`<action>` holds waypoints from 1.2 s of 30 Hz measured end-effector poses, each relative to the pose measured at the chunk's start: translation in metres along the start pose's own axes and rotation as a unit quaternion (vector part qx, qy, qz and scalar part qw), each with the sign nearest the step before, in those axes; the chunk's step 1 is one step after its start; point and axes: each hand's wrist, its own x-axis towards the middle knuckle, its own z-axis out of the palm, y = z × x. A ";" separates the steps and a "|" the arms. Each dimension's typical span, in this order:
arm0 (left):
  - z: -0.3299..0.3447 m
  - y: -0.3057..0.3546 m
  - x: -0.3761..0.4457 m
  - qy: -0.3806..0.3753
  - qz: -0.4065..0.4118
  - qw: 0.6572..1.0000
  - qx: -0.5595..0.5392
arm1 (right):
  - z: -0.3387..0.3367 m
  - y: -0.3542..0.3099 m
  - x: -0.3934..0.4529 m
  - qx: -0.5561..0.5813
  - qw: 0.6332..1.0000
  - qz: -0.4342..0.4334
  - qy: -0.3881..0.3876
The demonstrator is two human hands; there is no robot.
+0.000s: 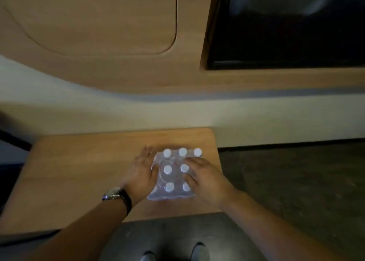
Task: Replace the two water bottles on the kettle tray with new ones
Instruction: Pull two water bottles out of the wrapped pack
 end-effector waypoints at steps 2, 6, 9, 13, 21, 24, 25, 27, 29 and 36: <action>0.025 -0.016 0.006 -0.004 -0.006 1.000 0.017 | 0.030 0.010 0.010 0.011 1.000 0.017 -0.022; 0.067 -0.038 0.011 -0.041 0.011 0.999 0.005 | 0.081 0.022 0.028 0.009 0.997 0.034 -0.062; 0.080 -0.048 0.008 -0.031 0.056 0.998 0.002 | 0.104 0.026 0.046 -0.003 0.998 0.016 -0.062; 0.090 -0.056 0.009 -0.016 0.066 0.998 -0.014 | 0.121 0.027 0.074 -0.035 0.994 0.030 -0.094; 0.098 -0.065 0.013 0.001 0.080 0.997 -0.022 | 0.133 0.030 0.104 -0.149 0.974 0.090 -0.145; 0.099 -0.064 0.013 0.004 0.077 0.997 -0.028 | 0.119 0.028 0.094 -0.094 0.983 0.079 -0.134; 0.099 -0.065 0.012 0.003 0.076 0.997 -0.032 | 0.110 0.026 0.089 -0.067 0.988 0.071 -0.122; 0.096 -0.063 0.011 -0.002 0.075 0.996 -0.050 | 0.087 0.023 0.079 -0.007 0.995 0.047 -0.093; 0.091 -0.059 0.012 -0.015 0.063 0.995 -0.081 | 0.061 0.017 0.067 0.059 0.996 0.031 -0.057; 0.038 -0.023 0.016 0.040 -0.068 0.904 -0.420 | -0.011 -0.023 0.069 0.226 0.961 -0.009 0.159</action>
